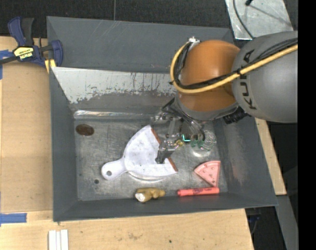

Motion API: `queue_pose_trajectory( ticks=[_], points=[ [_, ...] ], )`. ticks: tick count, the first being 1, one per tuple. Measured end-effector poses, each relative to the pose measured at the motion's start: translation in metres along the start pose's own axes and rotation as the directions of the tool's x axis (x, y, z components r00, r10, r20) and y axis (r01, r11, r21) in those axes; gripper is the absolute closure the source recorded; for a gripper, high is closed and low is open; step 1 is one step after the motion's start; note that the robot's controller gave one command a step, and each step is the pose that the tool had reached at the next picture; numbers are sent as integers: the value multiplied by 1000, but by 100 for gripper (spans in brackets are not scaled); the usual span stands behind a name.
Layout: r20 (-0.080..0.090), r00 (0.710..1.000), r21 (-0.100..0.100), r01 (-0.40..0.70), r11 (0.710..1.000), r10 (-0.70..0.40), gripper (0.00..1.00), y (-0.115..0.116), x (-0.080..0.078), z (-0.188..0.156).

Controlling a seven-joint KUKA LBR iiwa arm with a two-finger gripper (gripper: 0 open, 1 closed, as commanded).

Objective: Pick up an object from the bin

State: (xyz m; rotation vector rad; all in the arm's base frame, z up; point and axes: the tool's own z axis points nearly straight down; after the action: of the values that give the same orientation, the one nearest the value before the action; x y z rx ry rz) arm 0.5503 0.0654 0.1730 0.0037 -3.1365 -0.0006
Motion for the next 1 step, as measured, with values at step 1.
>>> queue_pose_trajectory(
  ticks=[1],
  points=[
    [8,1000,-1,-2,1000,2,0,0,-2,-4]
  ],
)
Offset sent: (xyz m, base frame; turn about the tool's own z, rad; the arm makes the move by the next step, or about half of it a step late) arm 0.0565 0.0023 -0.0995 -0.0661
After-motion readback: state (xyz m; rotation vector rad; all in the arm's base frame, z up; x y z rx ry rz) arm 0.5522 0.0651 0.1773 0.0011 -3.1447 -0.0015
